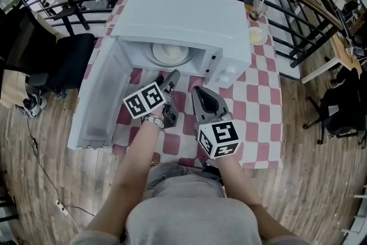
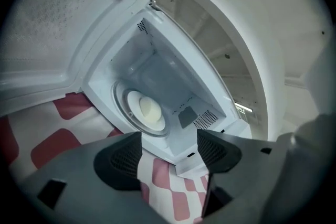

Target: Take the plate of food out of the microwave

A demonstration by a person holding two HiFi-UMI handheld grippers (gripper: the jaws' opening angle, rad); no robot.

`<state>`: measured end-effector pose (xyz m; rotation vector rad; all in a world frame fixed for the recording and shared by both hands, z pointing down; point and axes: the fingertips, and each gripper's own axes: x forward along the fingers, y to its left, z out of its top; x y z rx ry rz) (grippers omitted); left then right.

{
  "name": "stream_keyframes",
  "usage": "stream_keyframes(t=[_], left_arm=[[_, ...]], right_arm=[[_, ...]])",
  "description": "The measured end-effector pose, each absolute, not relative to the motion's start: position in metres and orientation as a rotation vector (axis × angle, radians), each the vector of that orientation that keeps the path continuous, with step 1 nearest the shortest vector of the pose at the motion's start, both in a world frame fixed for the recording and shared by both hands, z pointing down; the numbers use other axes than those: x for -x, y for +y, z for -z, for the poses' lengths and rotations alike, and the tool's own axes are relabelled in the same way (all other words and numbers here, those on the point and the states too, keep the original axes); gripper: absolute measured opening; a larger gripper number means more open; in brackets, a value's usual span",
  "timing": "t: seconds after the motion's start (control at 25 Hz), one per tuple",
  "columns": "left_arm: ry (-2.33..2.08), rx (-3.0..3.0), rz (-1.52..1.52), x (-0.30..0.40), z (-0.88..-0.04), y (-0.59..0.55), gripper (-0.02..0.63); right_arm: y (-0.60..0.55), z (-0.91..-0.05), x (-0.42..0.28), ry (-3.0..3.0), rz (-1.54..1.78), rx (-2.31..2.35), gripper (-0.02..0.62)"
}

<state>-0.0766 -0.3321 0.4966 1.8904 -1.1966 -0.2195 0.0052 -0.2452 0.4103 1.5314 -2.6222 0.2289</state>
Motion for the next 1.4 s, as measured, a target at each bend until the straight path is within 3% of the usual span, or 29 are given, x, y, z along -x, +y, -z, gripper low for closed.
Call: stream_keyframes(t=[1.4], left_arm=[[-1.252,-1.218,0.303,0.106,-0.598,-0.416,0.319]], right_arm=[[-0.275,-0.456,-0.012,-2.517,-0.331,-1.485,0.026]])
